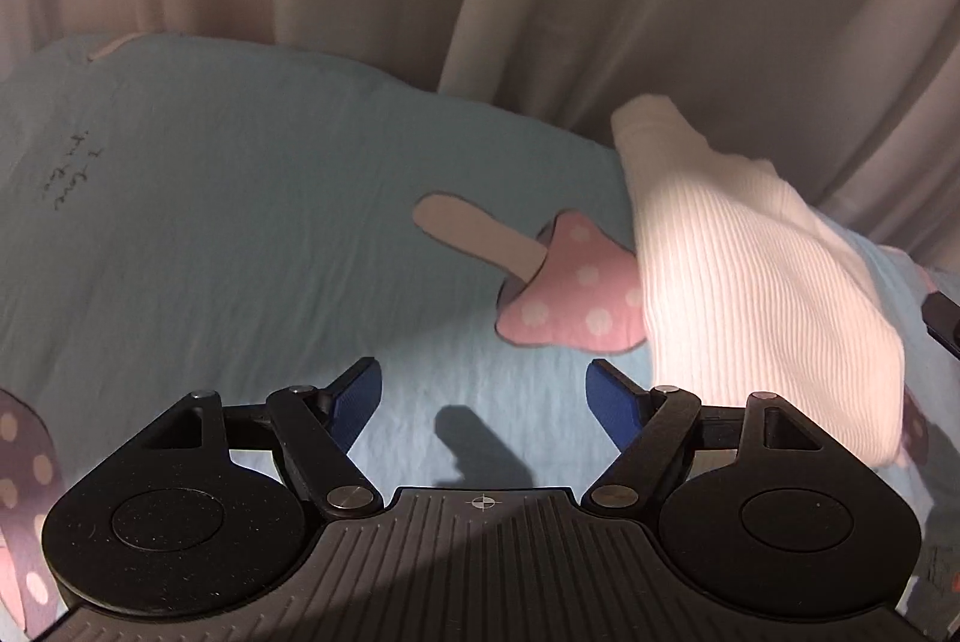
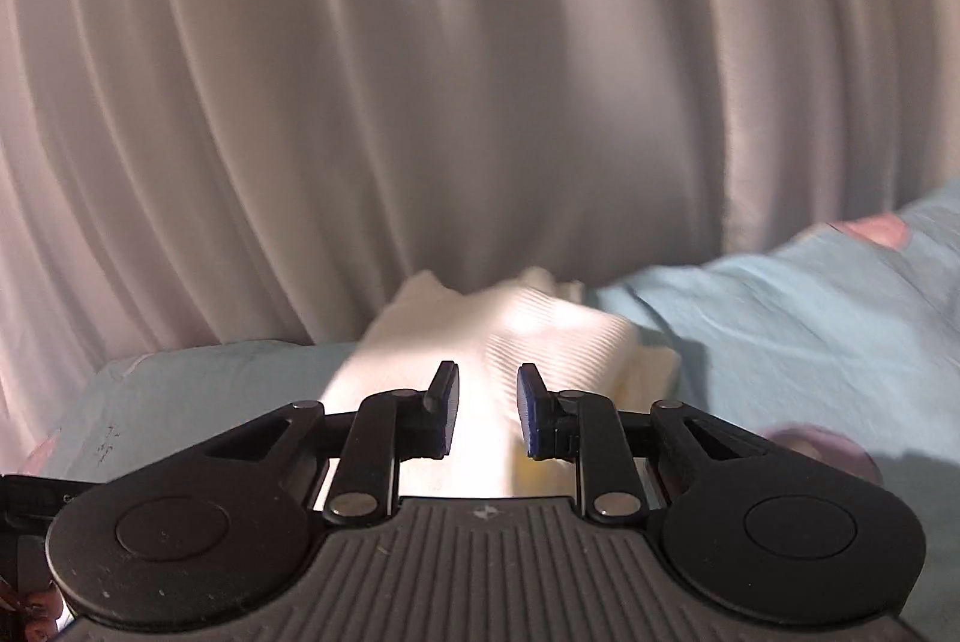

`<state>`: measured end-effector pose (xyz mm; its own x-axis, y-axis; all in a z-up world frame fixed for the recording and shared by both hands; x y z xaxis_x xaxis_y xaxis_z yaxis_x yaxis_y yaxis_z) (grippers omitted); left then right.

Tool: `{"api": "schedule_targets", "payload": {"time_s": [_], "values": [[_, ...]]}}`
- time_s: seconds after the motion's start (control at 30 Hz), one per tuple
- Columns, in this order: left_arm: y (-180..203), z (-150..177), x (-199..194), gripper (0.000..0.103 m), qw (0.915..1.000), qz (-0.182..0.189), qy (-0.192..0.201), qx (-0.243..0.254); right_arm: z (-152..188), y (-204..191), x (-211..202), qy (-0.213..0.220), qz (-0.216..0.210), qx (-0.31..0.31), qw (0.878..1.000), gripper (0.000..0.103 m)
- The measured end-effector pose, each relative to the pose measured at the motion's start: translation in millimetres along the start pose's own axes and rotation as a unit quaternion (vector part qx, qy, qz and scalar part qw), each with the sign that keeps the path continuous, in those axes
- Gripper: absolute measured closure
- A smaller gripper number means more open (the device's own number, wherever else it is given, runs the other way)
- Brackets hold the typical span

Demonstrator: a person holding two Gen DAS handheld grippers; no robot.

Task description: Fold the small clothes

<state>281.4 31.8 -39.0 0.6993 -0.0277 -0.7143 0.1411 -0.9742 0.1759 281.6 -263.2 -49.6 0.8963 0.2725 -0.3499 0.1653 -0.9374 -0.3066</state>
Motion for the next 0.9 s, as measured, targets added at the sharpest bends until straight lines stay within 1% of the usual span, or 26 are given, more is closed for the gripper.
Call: {"api": "schedule_targets", "payload": {"time_s": [0.1,0.2,0.23,0.27,0.3,0.33,0.37,0.4,0.47,0.5,0.6,0.67,0.7,0.77,0.8,0.9], "values": [[16.4,-18.8,10.4,0.022,0.9995,-0.013,0.027,-0.003,-6.4,-25.1,53.8,-0.011,-0.014,-0.046,0.999,0.083],[37.1,-35.1,27.3,0.021,0.9988,-0.029,0.036,0.012,-0.7,-26.5,107.7,-0.053,0.017,-0.086,0.995,0.083],[45.5,-40.3,34.4,0.021,0.9987,-0.031,0.037,0.019,4.3,-20.5,122.4,-0.071,0.035,-0.095,0.992,0.087],[52.5,-43.3,40.3,0.021,0.9986,-0.03,0.035,0.024,8.7,-13.4,129.1,-0.07,0.04,-0.099,0.992,0.087],[60.9,-45.8,46.9,0.021,0.9986,-0.027,0.033,0.032,11.0,-6.5,130.8,-0.06,0.047,-0.1,0.992,0.087],[68.5,-47.4,52.2,0.021,0.9985,-0.023,0.031,0.039,12.9,2.6,129.7,-0.049,0.069,-0.093,0.992,0.087],[77.1,-48.6,57.2,0.022,0.9982,-0.019,0.03,0.048,12.4,13.8,126.4,-0.04,0.088,-0.068,0.993,0.087],[84.9,-49.6,60.8,0.021,0.9978,-0.015,0.034,0.054,12.2,25.7,122.9,-0.037,0.091,-0.033,0.995,0.087],[100.0,-52.1,67.3,0.021,0.9969,-0.007,0.043,0.065,13.9,42.0,118.3,-0.034,0.099,0.006,0.995,0.082],[107.0,-53.0,70.7,0.021,0.9966,-0.005,0.046,0.069,15.0,44.7,115.7,-0.03,0.103,0.004,0.994,0.079],[123.7,-58.7,82.0,0.021,0.9958,0.0,0.049,0.078,13.7,46.1,113.9,-0.035,0.098,-0.009,0.995,0.078],[131.6,-60.5,87.9,0.02,0.9945,-0.002,0.055,0.089,4.2,44.3,111.3,-0.041,0.097,0.003,0.994,0.078],[133.4,-61.7,91.4,0.019,0.9937,-0.004,0.061,0.094,-1.9,41.7,109.5,-0.037,0.093,0.006,0.995,0.078],[137.0,-64.4,99.7,0.017,0.9922,-0.015,0.072,0.101,-10.6,33.8,109.5,-0.027,0.072,-0.006,0.997,0.078],[137.9,-65.1,103.9,0.017,0.9915,-0.022,0.076,0.103,-12.5,28.8,114.6,-0.028,0.065,-0.02,0.997,0.078],[137.7,-66.1,118.6,0.017,0.9919,-0.034,0.072,0.099,-8.2,25.7,137.4,-0.055,0.073,-0.049,0.995,0.078]]}}
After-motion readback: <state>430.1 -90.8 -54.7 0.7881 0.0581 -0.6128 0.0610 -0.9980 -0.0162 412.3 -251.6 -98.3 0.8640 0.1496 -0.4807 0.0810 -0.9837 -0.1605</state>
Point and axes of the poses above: each gripper's, at about its wrist camera, not at the fingertips, and x roughly the way its jaws point, y to its right, z to its underside, the point moved 2 cm from there along x, roughly the way its jaws point, and after that the axes turned 5 degrees about y, right-handed, at the moved point
